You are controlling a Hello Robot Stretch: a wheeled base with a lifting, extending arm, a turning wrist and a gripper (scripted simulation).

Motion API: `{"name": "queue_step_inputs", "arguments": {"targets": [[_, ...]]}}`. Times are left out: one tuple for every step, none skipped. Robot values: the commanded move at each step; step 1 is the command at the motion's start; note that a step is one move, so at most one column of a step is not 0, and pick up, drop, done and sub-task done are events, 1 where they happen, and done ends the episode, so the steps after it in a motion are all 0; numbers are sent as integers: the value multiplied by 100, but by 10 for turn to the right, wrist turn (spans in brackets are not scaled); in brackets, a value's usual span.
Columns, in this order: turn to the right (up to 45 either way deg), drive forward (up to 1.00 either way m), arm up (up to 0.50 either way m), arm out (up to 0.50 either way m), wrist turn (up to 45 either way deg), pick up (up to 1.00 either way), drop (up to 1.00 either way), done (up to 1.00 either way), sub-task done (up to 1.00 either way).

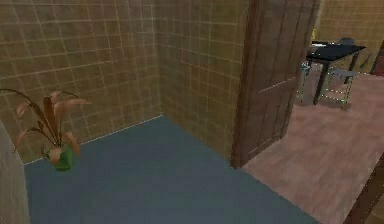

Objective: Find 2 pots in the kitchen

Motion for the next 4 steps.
{"name": "queue_step_inputs", "arguments": {"targets": [[300, 0, 0, 0, 0, 0, 0, 0, 0], [0, 100, 0, 0, 0, 0, 0, 0, 0], [120, 0, 0, 0, 0, 0, 0, 0, 0], [0, 20, 0, 0, 0, 0, 0, 0, 0]]}}
